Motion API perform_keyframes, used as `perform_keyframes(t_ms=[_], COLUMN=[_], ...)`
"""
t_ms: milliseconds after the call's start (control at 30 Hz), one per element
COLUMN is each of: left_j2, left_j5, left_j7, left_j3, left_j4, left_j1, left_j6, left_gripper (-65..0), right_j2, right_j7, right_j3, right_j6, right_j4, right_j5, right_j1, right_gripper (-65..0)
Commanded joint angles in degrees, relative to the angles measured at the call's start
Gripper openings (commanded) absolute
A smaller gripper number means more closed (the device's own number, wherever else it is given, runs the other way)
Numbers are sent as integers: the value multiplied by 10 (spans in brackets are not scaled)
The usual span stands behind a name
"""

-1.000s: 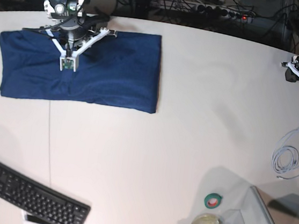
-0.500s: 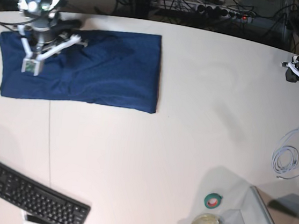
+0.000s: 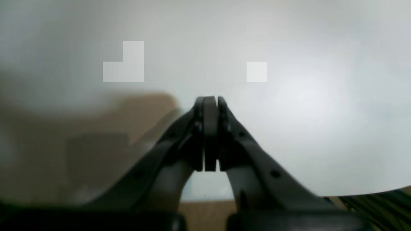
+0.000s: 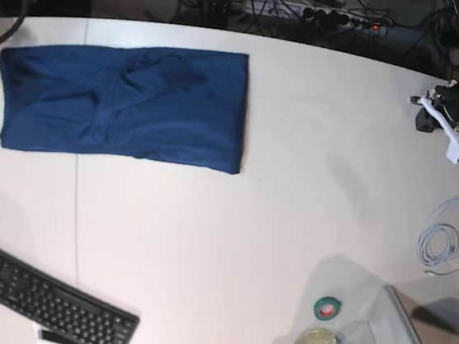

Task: Layout the t-shirt on the table in an organized manner, then fold the t-shirt properly
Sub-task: 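Raise the right gripper off the shirt and move it aside, then grasp opposite ends of the shirt rectangle with both grippers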

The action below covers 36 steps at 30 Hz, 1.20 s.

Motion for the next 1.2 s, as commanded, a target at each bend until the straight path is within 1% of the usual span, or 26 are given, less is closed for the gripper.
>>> perform_keyframes(t_ms=[0,67,133,167,233,300,333,400,467,533,667,767,833,967,1000,1067,1100,1167], left_j2=[-9,-7,-6,1,14,22,30,49,71,88,99,104,106,109,116,130,133,139], left_j5=[-4,-4,-4,-4,-2,29,48,88,126,151,161,162,162,159,159,162,162,162], left_j7=[-8,-9,-10,-18,-58,-106,-127,-162,-183,-188,-204,-216,-217,-217,-217,-217,-217,-217], left_j3=[3,23,53,76,123,166,185,208,212,211,219,256,286,338,343,348,351,360], left_j4=[9,13,21,32,59,80,85,86,77,66,39,30,27,19,14,7,4,0], left_j1=[-2,-2,-3,-3,5,31,36,46,52,48,38,30,28,5,0,-17,-23,-35], left_j6=[-1,-1,-1,-1,1,2,2,2,2,2,2,2,2,3,3,15,24,29], left_gripper=[-650,-650,-650,-650,-650,-650,-650,-650,-650,-650,-650,-650,-650,-650,-650,-650,-650,-650], right_j2=[9,11,16,29,56,72,76,78,78,78,78,74,73,53,50,49,48,38], right_j7=[6,10,31,37,38,41,41,46,70,90,90,90,76,41,40,37,35,25], right_j3=[5,5,4,4,7,10,10,10,10,7,6,6,6,6,6,6,6,5], right_j6=[4,7,8,9,13,44,62,83,85,88,90,93,93,93,93,93,93,93], right_j4=[19,18,-12,-40,-105,-159,-180,-216,-243,-266,-298,-318,-330,-333,-333,-333,-333,-332], right_j5=[6,6,6,8,11,17,22,26,24,24,26,26,26,26,26,26,26,26], right_j1=[-5,-16,-14,-7,5,12,12,11,13,14,20,22,22,22,22,22,22,27], right_gripper=[-149,-144,-143,-143,-143,-143,-143,-144,-144,-144,-144,-144,-144,-147,-147,-147,-147,-147])
